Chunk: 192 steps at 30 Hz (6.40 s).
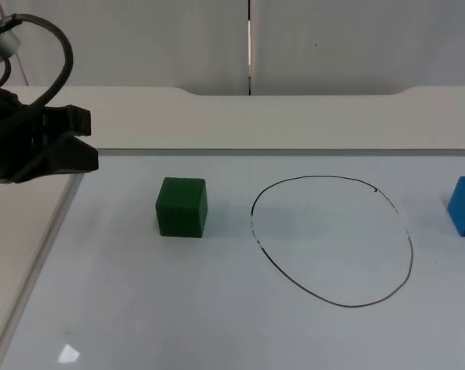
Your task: Push the two cubes into the marked area.
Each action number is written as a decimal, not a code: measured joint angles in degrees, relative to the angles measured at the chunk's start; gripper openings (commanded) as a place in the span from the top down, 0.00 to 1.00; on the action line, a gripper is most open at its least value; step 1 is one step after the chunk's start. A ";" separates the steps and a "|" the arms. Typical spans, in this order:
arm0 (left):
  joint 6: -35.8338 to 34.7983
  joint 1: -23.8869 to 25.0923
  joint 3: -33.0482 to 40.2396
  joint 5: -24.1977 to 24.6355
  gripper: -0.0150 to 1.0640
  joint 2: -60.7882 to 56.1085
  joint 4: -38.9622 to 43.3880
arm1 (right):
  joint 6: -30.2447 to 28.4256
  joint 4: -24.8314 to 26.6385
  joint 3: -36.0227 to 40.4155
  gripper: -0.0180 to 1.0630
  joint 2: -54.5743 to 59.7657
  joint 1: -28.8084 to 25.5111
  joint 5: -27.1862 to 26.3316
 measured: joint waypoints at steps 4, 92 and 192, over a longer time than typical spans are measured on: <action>0.56 0.00 0.01 -0.10 0.98 1.39 -0.53 | 0.00 0.14 0.00 0.01 0.00 0.00 0.00; 1.75 -10.63 -18.44 -11.02 0.99 25.35 -0.78 | 0.00 0.14 0.00 0.01 0.00 0.00 0.00; -9.26 -20.63 -18.44 -9.90 0.99 25.35 -0.78 | 0.00 0.14 0.00 0.01 0.00 0.00 0.00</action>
